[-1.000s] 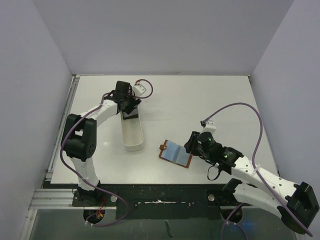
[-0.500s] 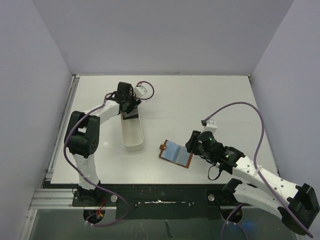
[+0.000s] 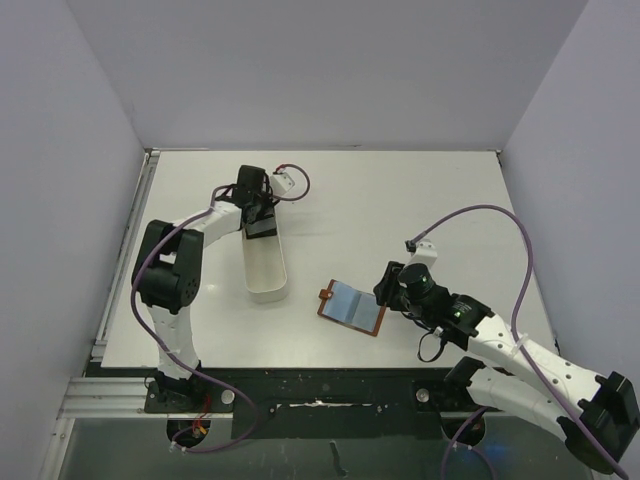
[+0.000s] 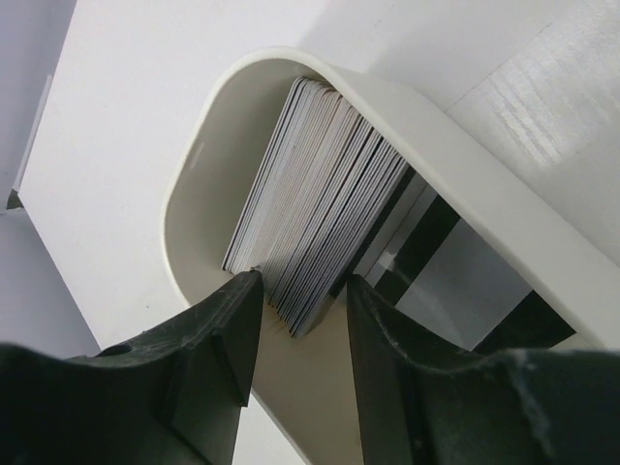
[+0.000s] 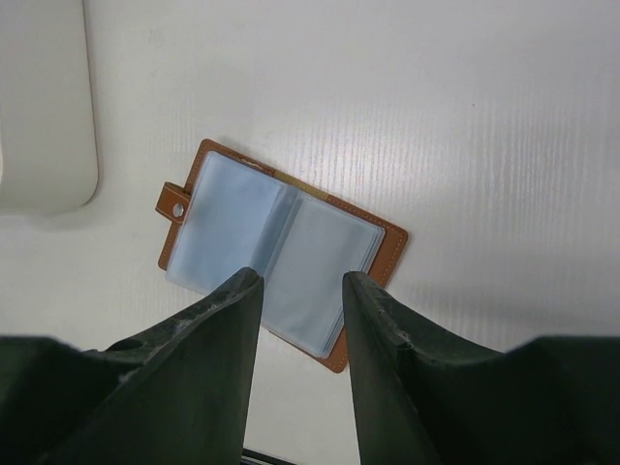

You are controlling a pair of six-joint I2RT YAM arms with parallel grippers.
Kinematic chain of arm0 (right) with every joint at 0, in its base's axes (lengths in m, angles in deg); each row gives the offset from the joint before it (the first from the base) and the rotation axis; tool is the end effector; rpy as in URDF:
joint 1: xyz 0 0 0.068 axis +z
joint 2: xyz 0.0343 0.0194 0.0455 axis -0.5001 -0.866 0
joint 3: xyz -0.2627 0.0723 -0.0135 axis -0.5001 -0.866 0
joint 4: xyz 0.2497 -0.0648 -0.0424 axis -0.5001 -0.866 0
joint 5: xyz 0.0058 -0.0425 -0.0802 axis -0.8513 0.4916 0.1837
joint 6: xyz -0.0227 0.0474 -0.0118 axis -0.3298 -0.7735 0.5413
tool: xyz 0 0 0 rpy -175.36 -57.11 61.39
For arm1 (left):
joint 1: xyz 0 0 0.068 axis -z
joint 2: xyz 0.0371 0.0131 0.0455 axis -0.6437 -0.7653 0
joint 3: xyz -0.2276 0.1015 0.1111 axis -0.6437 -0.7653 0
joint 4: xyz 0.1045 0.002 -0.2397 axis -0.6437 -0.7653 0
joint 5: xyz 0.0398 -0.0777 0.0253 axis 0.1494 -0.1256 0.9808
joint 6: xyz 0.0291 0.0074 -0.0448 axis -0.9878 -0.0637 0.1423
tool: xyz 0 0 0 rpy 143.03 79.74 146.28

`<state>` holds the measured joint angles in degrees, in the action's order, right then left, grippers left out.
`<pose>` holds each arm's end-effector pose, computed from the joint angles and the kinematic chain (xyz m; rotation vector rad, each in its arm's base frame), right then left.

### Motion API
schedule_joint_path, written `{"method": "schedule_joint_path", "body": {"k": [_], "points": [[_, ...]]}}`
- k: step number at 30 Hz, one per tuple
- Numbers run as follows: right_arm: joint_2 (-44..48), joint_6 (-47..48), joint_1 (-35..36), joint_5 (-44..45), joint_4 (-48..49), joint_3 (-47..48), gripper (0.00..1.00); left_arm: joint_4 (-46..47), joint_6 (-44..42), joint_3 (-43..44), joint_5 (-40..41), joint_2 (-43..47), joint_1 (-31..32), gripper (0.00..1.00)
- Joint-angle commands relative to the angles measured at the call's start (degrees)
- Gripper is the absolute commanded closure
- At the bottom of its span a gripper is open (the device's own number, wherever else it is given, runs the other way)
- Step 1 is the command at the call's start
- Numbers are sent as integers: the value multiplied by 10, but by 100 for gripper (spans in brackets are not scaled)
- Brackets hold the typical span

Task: Put the credit cards into the card holder
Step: Pick up the credit card from the storage box.

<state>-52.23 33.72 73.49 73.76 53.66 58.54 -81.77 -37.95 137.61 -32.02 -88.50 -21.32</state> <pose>0.1390 0.1175 0.2286 0.2218 2.2805 0.5002 0.4150 -0.1335 0.1829 1.0004 2.1269 0.3806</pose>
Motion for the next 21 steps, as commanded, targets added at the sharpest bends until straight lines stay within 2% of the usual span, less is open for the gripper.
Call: {"method": "schedule_joint_path", "body": {"k": [1, 14, 21], "points": [[17, 11, -4, 18, 12, 19, 60, 54, -13, 18, 47, -6, 11, 63], [38, 8, -6, 16, 13, 4, 60, 67, -16, 16, 60, 8, 17, 69], [42, 9, -7, 12, 16, -1, 60, 54, -8, 19, 73, 20, 20, 79]]}}
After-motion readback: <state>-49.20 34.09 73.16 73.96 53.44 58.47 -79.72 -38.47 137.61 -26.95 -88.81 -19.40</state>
